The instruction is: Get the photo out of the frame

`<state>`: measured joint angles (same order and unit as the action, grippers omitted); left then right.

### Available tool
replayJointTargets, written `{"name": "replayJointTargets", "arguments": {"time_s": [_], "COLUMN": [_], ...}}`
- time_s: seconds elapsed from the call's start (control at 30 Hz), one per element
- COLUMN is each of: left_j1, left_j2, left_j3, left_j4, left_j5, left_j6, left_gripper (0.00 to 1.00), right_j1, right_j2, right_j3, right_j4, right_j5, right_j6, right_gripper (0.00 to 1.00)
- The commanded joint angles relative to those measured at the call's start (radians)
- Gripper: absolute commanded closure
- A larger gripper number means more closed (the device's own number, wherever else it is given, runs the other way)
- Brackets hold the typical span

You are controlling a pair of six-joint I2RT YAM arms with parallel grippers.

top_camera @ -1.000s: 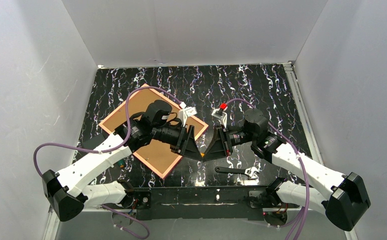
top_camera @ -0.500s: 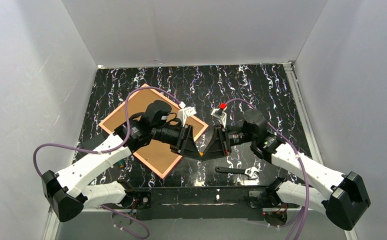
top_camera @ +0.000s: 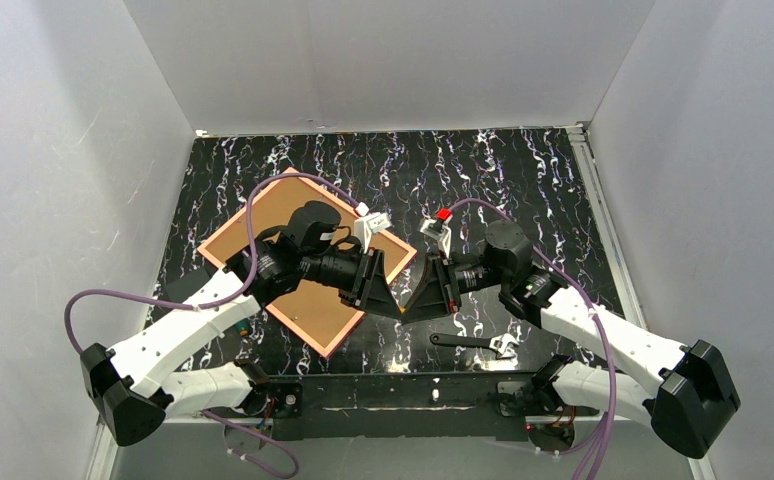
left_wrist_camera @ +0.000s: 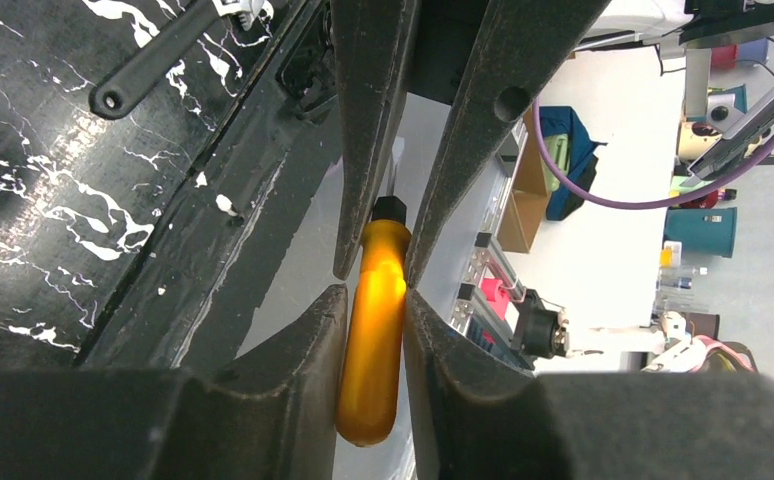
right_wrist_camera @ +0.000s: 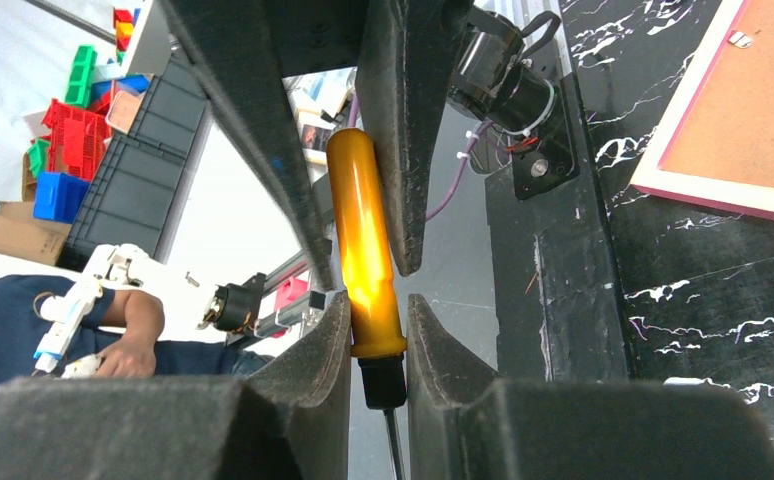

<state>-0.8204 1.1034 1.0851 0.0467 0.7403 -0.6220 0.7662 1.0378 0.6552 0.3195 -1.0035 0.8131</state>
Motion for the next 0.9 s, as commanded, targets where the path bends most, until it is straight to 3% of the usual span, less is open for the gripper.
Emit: {"name": "replayJointTargets", "arguments": {"time_s": [0.0,0.1,0.13,0.23,0.3,0.4,0.5,0.6,0.7,0.87], "left_j1": [-0.005,-0.005,-0.005,-0.006,-0.006,-0.005,-0.005,-0.005,-0.005,-0.004], "left_j2": [-0.013,-0.016,-0.015,-0.033,-0.051,-0.06,-0.091,-0.123,-0.109,-0.044], "left_j3": [-0.007,-0.007,-0.008,-0.015,0.012,0.08,0.102,0.08,0.066,0.045], "left_j4": [-0.003,-0.006,-0.007,-0.017,-0.142,-0.374,-0.531,-0.604,-0.657,-0.624], "left_j5": [0.039,0.044,0.042,0.01,-0.084,-0.351,-0.668,-0.838,-0.912,-0.914], "left_j6": [0.011,0.014,0.014,0.034,0.084,0.131,0.088,0.021,-0.06,-0.063], "left_gripper": [0.78,0.87,0.99,1.0,1.0,1.0,1.0,1.0,1.0,1.0], "right_j1": [0.005,0.005,0.005,0.006,0.004,0.005,-0.001,-0.026,-0.04,-0.051], "right_j2": [0.006,0.003,0.002,-0.007,-0.022,-0.075,-0.143,-0.227,-0.245,-0.018], "right_j3": [0.006,0.003,0.002,0.002,0.015,0.027,0.036,-0.003,-0.045,0.09], "right_j4": [0.055,0.056,0.056,0.035,-0.063,-0.258,-0.457,-0.553,-0.547,-0.68], "right_j5": [0.003,0.01,0.017,0.032,0.089,0.301,0.625,0.888,0.989,0.967], "right_j6": [-0.001,-0.004,-0.003,-0.025,-0.074,-0.126,-0.097,0.009,0.051,0.015], "right_gripper": [0.99,0.99,0.99,0.99,0.72,0.45,0.29,0.17,0.16,0.22]}}
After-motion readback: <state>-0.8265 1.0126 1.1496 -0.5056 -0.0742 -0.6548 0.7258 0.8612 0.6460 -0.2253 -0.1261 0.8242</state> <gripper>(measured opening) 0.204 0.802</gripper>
